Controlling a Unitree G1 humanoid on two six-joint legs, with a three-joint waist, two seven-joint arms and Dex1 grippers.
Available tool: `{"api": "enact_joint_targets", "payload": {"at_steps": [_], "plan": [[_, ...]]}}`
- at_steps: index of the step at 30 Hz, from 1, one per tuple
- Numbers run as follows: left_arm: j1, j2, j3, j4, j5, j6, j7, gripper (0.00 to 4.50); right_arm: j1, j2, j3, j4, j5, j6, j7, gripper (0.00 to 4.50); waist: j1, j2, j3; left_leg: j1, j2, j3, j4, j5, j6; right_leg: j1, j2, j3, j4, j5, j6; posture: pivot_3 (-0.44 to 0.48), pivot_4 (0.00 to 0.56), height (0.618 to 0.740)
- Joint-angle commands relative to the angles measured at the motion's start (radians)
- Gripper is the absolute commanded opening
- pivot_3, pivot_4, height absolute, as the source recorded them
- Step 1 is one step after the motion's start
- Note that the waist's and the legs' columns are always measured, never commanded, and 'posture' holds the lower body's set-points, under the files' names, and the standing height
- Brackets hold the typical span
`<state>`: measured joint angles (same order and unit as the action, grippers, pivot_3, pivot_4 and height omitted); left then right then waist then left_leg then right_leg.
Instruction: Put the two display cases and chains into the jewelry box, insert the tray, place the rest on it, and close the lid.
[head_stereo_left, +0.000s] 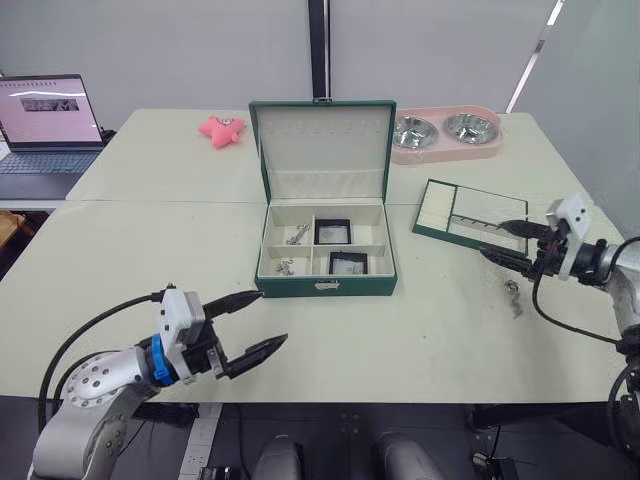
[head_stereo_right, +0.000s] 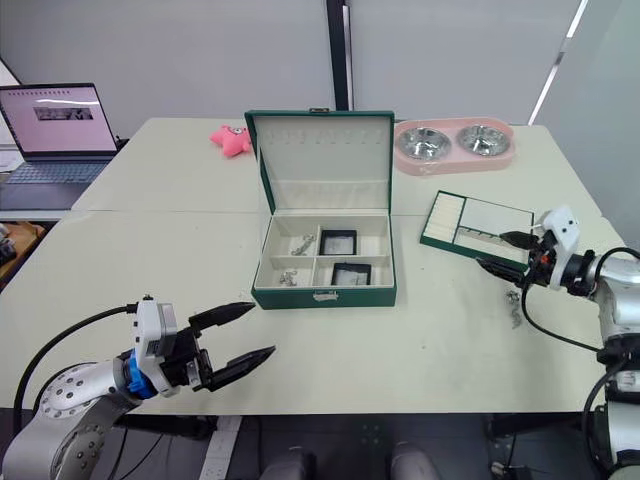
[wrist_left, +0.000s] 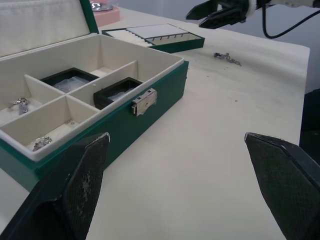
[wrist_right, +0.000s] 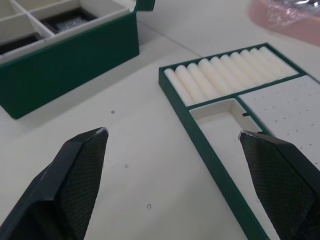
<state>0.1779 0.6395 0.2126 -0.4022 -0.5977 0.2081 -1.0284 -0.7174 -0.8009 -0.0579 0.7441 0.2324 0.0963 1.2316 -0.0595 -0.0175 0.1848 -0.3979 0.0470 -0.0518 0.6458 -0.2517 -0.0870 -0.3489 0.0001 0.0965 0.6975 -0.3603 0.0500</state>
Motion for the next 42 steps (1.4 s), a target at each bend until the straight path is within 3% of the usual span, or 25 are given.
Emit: {"api": "enact_joint_targets", "payload": {"at_steps": [1,11,27,30,36,42], "plan": [[0.008,-0.010,-0.006,-0.042,-0.021,-0.032,-0.022,4.50,-0.077,0.003,0.018,0.113,-0.048,-0.079,0.035,4.44,0.000,0.000,0.000,0.000,0.000,0.000,0.000,0.000,0.000,0.000,0.000,0.000,0.000,0.000,0.000,0.000,0.150,0.740],[0.085,-0.043,-0.025,-0.071,0.004,-0.112,-0.032,4.50,-0.245,0.065,0.067,0.440,-0.187,-0.237,-0.042,4.44,-0.001,0.000,0.000,0.000,0.000,0.000,0.000,0.000,0.000,0.000,0.000,0.000,0.000,0.000,0.000,0.000,0.150,0.740],[0.099,-0.063,-0.054,-0.062,0.020,-0.156,-0.021,4.50,-0.289,0.119,0.071,0.545,-0.300,-0.300,-0.198,4.44,-0.004,0.000,0.000,0.000,0.000,0.000,0.000,0.000,0.000,0.000,-0.001,0.000,0.000,0.000,0.000,0.000,0.150,0.740],[0.096,-0.066,-0.056,-0.056,0.025,-0.162,-0.019,4.50,-0.292,0.122,0.067,0.550,-0.306,-0.301,-0.210,3.80,-0.005,0.000,0.000,0.000,0.000,0.000,0.000,0.000,0.000,0.000,-0.001,0.000,0.000,0.000,0.000,0.000,0.150,0.740],[0.089,-0.074,-0.062,-0.045,0.033,-0.171,-0.012,4.50,-0.296,0.128,0.059,0.553,-0.309,-0.304,-0.221,1.92,-0.006,0.000,0.000,0.000,0.000,0.000,0.000,0.000,0.000,0.000,-0.001,0.000,0.000,0.000,0.000,0.000,0.150,0.740],[0.081,-0.076,-0.063,-0.035,0.037,-0.174,-0.008,4.50,-0.295,0.126,0.056,0.554,-0.310,-0.306,-0.223,0.63,-0.006,0.000,0.000,0.000,0.000,0.000,0.000,0.000,0.000,0.000,-0.001,0.000,0.000,0.000,0.000,0.000,0.150,0.740]]}}
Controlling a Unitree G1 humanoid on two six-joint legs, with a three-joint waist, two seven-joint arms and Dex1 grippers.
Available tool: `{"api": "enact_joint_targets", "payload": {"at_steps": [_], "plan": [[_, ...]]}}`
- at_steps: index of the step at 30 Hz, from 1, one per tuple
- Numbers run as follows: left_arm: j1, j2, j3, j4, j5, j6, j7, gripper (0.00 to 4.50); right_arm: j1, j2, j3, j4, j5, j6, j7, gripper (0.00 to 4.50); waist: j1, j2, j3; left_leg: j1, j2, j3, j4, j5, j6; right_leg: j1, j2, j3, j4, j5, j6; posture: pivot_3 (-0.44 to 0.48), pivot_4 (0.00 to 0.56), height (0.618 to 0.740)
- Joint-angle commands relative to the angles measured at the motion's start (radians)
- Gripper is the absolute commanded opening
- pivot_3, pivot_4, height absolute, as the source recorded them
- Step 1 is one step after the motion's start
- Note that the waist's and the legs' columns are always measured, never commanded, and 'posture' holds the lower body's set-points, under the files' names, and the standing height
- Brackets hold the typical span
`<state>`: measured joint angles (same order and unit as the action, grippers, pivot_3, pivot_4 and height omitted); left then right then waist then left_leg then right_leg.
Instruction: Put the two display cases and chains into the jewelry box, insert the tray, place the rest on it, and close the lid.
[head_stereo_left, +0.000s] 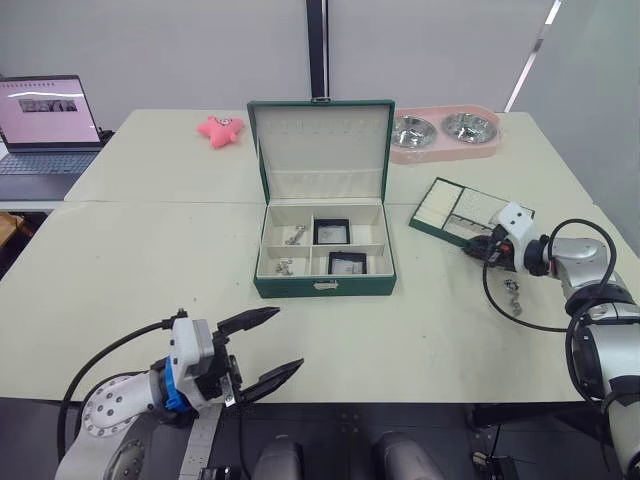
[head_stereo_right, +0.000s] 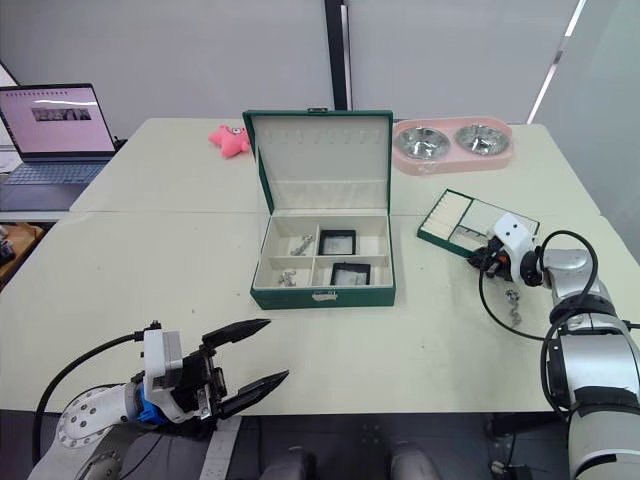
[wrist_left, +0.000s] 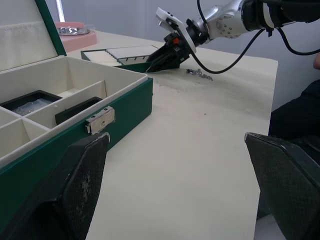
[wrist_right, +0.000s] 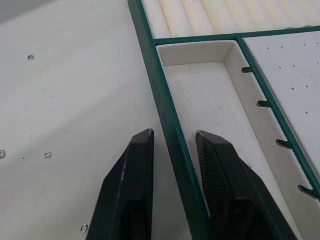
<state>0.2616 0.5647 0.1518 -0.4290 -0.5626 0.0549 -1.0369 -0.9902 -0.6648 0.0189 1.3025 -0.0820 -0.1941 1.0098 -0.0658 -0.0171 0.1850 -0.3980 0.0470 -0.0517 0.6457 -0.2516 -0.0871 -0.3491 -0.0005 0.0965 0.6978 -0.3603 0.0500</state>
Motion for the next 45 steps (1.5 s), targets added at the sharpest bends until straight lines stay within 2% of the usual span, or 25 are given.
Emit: {"api": "enact_joint_targets", "payload": {"at_steps": [1,3,19,28,32,34,41,45], "plan": [[-0.004,-0.002,-0.004,-0.008,0.002,-0.021,0.002,4.50,-0.022,-0.010,-0.021,-0.004,0.004,-0.016,-0.001,0.37,0.000,0.000,0.000,0.000,0.000,0.000,0.000,0.000,0.000,0.000,0.000,0.000,0.000,0.000,0.000,0.000,0.150,0.740],[-0.007,-0.003,-0.006,-0.007,0.003,-0.021,0.003,4.50,-0.022,-0.010,-0.022,-0.005,0.005,-0.016,0.001,0.03,0.000,0.000,0.000,0.000,0.000,0.000,0.000,0.000,0.000,0.000,0.000,0.000,0.000,0.000,0.000,0.000,0.150,0.740],[-0.024,-0.019,-0.010,-0.002,0.010,-0.019,0.018,4.50,-0.053,-0.029,-0.053,-0.024,0.034,0.009,0.056,0.03,0.000,0.000,0.000,0.000,0.000,0.000,0.000,0.000,0.000,0.000,0.000,0.000,0.000,0.000,0.000,0.000,0.150,0.740],[-0.018,-0.028,-0.013,-0.022,-0.004,-0.007,0.036,4.50,-0.040,-0.089,-0.063,-0.142,0.069,0.036,0.213,0.03,0.001,0.002,0.001,0.000,0.000,0.000,0.000,0.000,0.000,0.000,0.000,0.000,0.000,0.000,0.000,0.000,0.150,0.740],[-0.011,-0.032,-0.014,-0.030,-0.009,-0.001,0.046,4.50,0.039,-0.129,-0.072,-0.327,0.126,0.112,0.318,0.03,0.003,0.002,0.001,0.000,0.000,0.000,0.000,0.000,0.000,0.000,0.000,0.000,0.000,0.000,0.000,0.000,0.150,0.740],[-0.008,-0.034,-0.013,-0.032,-0.013,0.002,0.055,4.50,0.116,-0.156,-0.077,-0.496,0.168,0.193,0.358,0.03,0.006,0.002,0.001,0.000,0.000,0.000,0.000,0.000,0.000,0.000,0.000,0.000,0.000,0.000,0.000,0.000,0.150,0.740],[0.004,-0.050,0.010,-0.033,-0.014,0.005,0.100,4.50,0.353,-0.227,-0.105,-1.041,0.304,0.494,0.363,0.03,0.009,0.002,0.001,-0.001,0.000,-0.001,0.000,0.000,0.000,0.000,0.000,0.000,0.000,0.000,0.000,0.000,0.150,0.740],[0.028,-0.055,0.032,-0.042,-0.010,-0.007,0.137,4.50,0.426,-0.248,-0.106,-1.280,0.374,0.638,0.337,0.03,0.008,0.002,0.001,-0.001,0.000,-0.001,0.000,0.000,0.000,0.000,0.000,0.000,0.000,0.000,0.000,0.000,0.150,0.740]]}}
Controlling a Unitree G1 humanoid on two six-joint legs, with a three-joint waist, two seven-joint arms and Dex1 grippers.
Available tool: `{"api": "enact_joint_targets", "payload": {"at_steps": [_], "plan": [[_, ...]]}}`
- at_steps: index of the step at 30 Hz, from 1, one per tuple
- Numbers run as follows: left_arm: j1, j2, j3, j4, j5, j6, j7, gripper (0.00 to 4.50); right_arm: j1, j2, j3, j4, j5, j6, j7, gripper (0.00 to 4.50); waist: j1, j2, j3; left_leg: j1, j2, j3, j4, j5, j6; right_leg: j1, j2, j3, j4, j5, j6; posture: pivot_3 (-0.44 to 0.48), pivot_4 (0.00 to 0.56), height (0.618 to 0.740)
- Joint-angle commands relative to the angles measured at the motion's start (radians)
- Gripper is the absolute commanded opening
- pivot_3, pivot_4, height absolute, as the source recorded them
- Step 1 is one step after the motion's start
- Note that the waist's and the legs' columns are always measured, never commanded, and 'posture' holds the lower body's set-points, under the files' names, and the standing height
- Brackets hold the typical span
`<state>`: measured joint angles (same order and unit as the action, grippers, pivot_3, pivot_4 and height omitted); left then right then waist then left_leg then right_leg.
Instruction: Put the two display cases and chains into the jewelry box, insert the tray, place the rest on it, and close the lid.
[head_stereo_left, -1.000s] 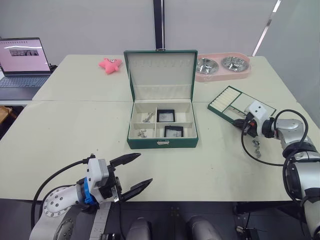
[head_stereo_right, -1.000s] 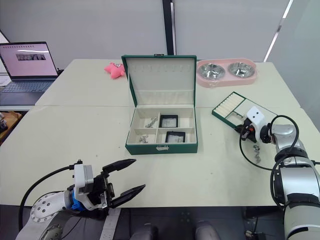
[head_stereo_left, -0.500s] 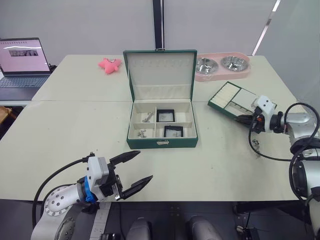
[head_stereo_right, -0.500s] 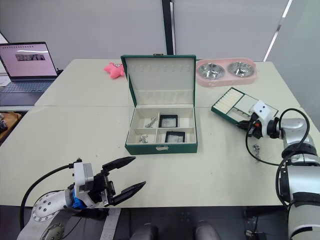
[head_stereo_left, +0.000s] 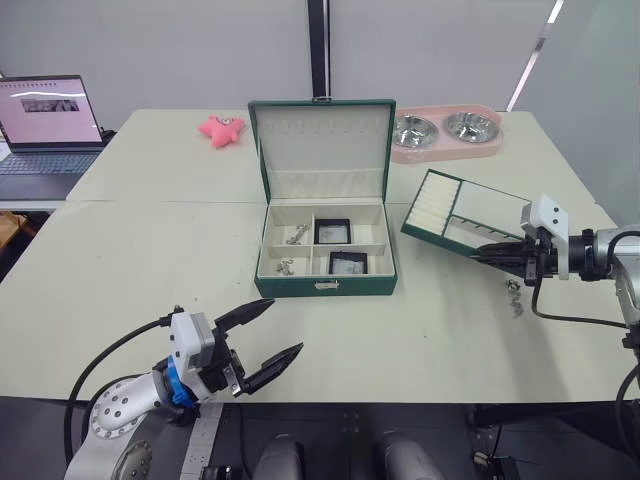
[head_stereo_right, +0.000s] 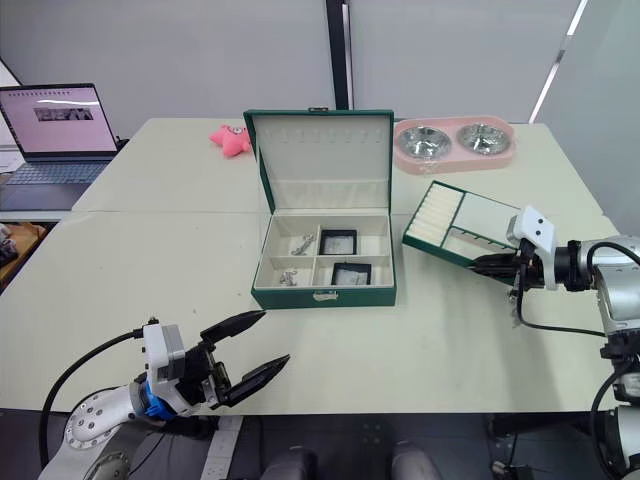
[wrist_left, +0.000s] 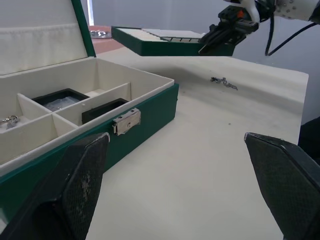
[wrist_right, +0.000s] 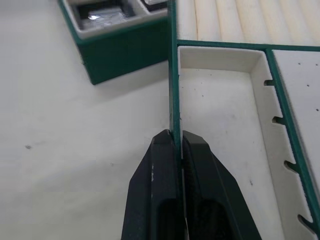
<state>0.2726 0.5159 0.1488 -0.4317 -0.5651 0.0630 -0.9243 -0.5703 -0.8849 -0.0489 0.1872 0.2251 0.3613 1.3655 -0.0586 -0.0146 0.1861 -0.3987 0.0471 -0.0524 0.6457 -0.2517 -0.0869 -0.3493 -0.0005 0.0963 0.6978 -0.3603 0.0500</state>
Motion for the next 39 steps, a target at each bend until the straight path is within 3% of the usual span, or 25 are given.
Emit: {"api": "enact_joint_targets", "payload": {"at_steps": [1,7,17,29,39], "plan": [[0.025,-0.008,0.042,-0.043,-0.006,-0.017,0.034,4.50,0.015,-0.030,-0.036,-0.215,0.086,0.117,-0.025,0.03,0.001,0.000,0.000,0.000,0.000,0.000,0.000,0.000,0.000,0.000,0.000,0.000,0.000,0.000,0.000,0.000,0.150,0.740],[0.086,-0.033,0.063,-0.081,0.007,-0.037,0.090,4.50,0.027,-0.028,0.006,-0.398,0.146,0.223,-0.060,0.03,0.005,0.000,0.000,-0.001,0.000,-0.001,0.000,0.000,0.000,0.000,0.000,-0.001,-0.001,0.000,0.000,0.000,0.150,0.740],[0.181,-0.083,0.085,-0.128,0.027,-0.077,0.163,4.50,-0.042,0.011,0.139,-0.462,0.150,0.244,-0.070,0.03,0.003,-0.001,0.000,0.000,0.000,-0.001,0.000,0.000,0.000,0.000,0.000,-0.001,-0.001,0.000,0.000,0.000,0.150,0.740],[0.244,-0.140,0.092,-0.151,0.040,-0.112,0.226,4.50,-0.217,0.238,0.344,-0.324,0.046,0.201,-0.156,0.03,-0.002,-0.001,0.001,-0.001,0.000,0.000,0.000,0.000,0.000,-0.001,0.000,0.000,-0.001,0.000,0.000,0.000,0.150,0.740],[0.253,-0.151,0.109,-0.145,0.018,-0.116,0.252,4.50,-0.283,0.321,0.430,-0.223,-0.053,0.159,-0.183,0.03,-0.004,-0.001,0.001,-0.002,0.000,0.001,-0.001,0.000,0.001,-0.003,0.000,0.001,-0.001,0.000,0.000,0.000,0.150,0.740]]}}
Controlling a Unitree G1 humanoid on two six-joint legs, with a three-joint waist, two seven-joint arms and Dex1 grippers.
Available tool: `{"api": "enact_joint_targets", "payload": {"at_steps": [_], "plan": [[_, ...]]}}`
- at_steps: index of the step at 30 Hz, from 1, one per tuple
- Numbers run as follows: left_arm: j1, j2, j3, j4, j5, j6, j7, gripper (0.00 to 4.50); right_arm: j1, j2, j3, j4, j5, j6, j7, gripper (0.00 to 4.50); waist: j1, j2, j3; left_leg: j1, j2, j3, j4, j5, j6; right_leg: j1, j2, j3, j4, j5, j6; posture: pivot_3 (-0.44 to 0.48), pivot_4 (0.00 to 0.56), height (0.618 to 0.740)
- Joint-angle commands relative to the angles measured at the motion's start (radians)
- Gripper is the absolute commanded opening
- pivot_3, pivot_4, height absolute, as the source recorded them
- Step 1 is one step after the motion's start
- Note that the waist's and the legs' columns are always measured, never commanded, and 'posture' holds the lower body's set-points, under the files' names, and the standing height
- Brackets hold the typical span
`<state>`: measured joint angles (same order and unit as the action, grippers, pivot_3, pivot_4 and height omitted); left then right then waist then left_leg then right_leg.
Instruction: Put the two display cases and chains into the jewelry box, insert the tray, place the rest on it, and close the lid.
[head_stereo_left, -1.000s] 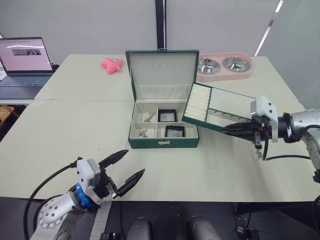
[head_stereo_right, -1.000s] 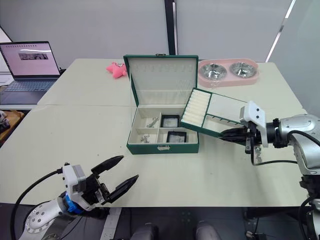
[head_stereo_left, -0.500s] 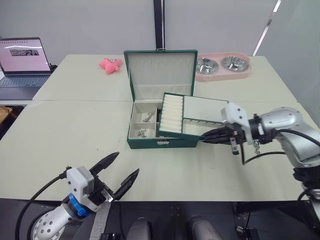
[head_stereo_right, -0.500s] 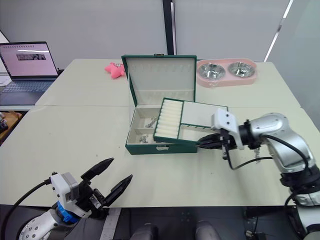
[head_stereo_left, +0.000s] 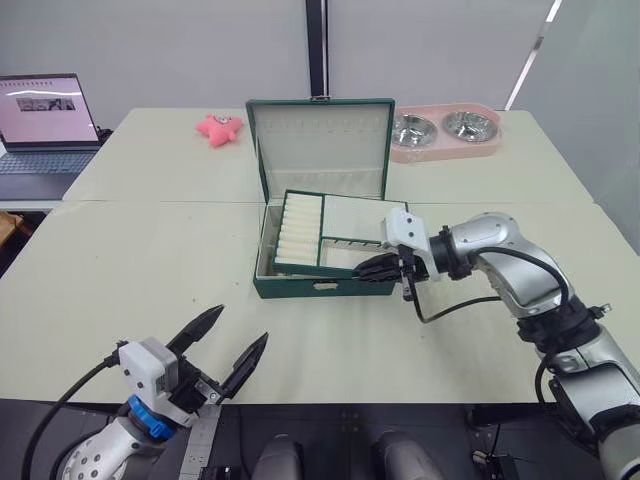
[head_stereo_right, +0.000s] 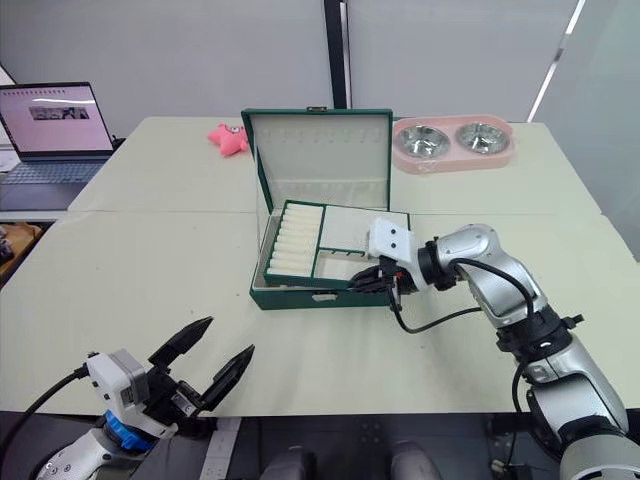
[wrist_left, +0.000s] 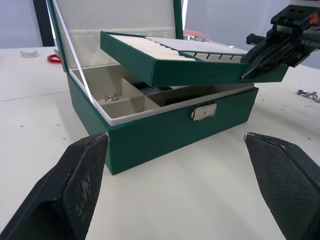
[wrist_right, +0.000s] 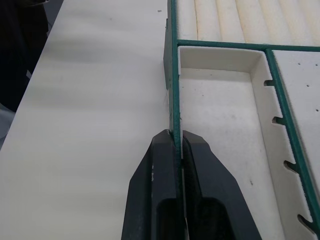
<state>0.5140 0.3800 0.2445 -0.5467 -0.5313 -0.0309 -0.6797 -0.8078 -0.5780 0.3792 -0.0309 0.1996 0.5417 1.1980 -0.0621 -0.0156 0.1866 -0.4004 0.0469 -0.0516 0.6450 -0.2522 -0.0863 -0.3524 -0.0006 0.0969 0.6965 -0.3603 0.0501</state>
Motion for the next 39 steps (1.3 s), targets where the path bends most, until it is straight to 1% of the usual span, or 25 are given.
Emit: {"api": "enact_joint_targets", "payload": {"at_steps": [1,7,13,22,32,39], "plan": [[0.011,-0.016,0.013,-0.029,-0.016,-0.022,0.008,4.50,-0.056,0.023,0.014,0.011,-0.045,-0.021,-0.024,0.03,-0.002,0.000,0.000,0.000,0.000,0.000,0.000,0.000,0.000,0.000,0.000,0.000,0.000,0.000,0.000,0.000,0.150,0.740],[0.009,-0.015,0.016,-0.029,-0.019,-0.022,0.015,4.50,-0.115,0.079,0.058,0.087,-0.106,-0.043,-0.030,0.03,-0.006,0.000,0.000,0.000,0.000,0.000,0.000,0.000,0.000,0.000,0.000,0.000,0.000,0.000,0.000,0.000,0.150,0.740],[0.018,-0.015,0.016,-0.050,-0.021,-0.016,0.029,4.50,-0.140,0.126,0.077,0.106,-0.121,-0.042,-0.016,0.03,-0.010,0.000,0.000,0.000,0.000,0.000,0.000,0.000,0.000,0.000,0.000,0.000,0.001,0.000,0.000,0.000,0.150,0.740],[0.023,-0.017,0.013,-0.058,-0.013,-0.018,0.044,4.50,-0.154,0.134,0.107,0.138,-0.163,-0.040,-0.005,0.03,-0.016,0.000,0.000,0.000,0.000,-0.001,0.000,0.000,0.000,0.000,0.000,0.000,0.001,0.000,0.000,0.000,0.150,0.740],[0.016,-0.026,0.000,-0.052,-0.003,-0.024,0.044,4.50,-0.189,0.159,0.090,0.204,-0.158,-0.047,0.000,0.03,-0.021,0.000,0.000,0.000,0.000,-0.001,0.000,0.000,0.000,0.000,0.000,0.000,0.001,0.000,0.000,0.000,0.150,0.740],[0.016,-0.031,-0.001,-0.043,0.001,-0.032,0.038,4.50,-0.206,0.169,0.103,0.257,-0.164,-0.068,0.022,0.03,-0.021,0.000,0.000,0.000,0.000,-0.001,0.000,0.000,0.000,0.000,0.000,0.000,0.001,0.000,0.000,0.000,0.150,0.740]]}}
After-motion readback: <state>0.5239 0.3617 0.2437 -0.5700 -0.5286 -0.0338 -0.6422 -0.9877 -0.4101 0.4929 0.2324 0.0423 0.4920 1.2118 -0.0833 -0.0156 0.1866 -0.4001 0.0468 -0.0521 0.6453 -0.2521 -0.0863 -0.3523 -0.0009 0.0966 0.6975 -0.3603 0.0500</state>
